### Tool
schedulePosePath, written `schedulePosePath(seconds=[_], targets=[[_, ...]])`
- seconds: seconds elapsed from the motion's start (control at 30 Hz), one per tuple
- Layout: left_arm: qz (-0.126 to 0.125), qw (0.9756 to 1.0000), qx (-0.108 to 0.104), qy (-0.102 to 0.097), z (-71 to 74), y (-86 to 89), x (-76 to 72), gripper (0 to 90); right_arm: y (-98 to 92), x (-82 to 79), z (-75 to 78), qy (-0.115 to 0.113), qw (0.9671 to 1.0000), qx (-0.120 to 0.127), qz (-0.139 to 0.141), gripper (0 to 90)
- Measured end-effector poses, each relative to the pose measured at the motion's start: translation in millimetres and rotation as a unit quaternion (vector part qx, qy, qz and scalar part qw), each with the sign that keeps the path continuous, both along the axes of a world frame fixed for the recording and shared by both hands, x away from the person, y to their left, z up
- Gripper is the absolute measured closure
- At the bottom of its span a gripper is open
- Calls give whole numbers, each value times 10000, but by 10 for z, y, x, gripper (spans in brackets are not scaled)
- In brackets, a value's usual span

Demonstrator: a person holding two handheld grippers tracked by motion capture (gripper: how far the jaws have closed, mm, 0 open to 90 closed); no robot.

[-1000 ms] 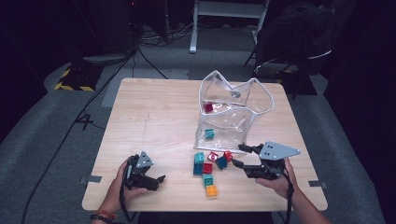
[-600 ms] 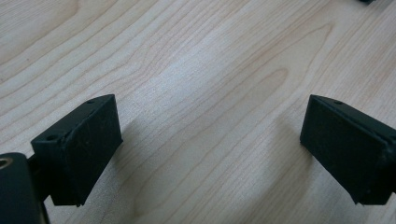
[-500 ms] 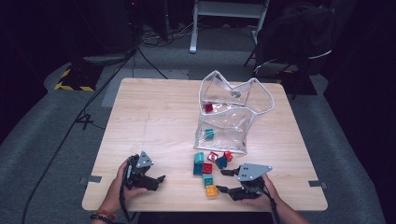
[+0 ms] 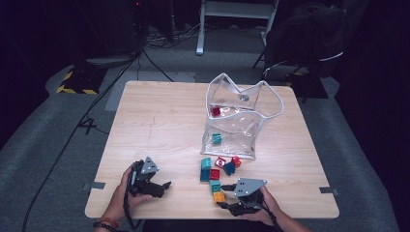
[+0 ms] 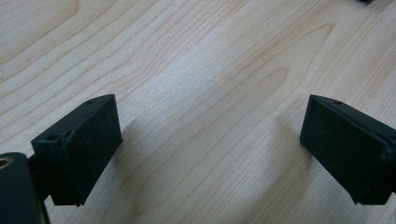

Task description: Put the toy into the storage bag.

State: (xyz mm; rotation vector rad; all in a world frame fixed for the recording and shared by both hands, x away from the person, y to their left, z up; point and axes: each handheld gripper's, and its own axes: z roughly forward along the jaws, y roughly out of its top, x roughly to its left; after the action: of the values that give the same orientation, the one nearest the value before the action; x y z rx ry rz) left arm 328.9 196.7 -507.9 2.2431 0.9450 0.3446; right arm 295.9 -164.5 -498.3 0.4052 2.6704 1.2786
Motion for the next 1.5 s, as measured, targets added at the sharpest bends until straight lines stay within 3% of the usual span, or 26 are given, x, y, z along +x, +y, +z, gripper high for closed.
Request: schedulePosePath(seconds=[0.23, 0.43, 0.57, 0.97, 1.23, 1.37, 1.5], targets=[[0, 10000, 0, 1, 0, 0, 0, 57, 59, 5, -76, -112, 9997, -216, -59, 463], [-2, 10000, 2, -3, 0, 0, 0, 57, 48, 4, -75, -128, 9997, -186, -78, 570], [0, 10000, -1, 2, 0, 0, 0, 57, 29, -7, -61, -171, 9996, -206, -96, 589], [6, 10000, -16, 8, -1, 1, -2, 58, -330, 74, 171, -293, 9982, 148, -511, 591], [7, 10000, -16, 9, -1, 1, -2, 58, -533, 140, 336, -469, 9944, 382, -868, 590], [6, 10000, -14, 6, -1, 1, -2, 58, -672, 176, 432, -560, 9905, 596, -1102, 591], [6, 10000, -15, 7, -1, 1, -2, 58, -798, 213, 499, -709, 9864, 655, -1330, 591]])
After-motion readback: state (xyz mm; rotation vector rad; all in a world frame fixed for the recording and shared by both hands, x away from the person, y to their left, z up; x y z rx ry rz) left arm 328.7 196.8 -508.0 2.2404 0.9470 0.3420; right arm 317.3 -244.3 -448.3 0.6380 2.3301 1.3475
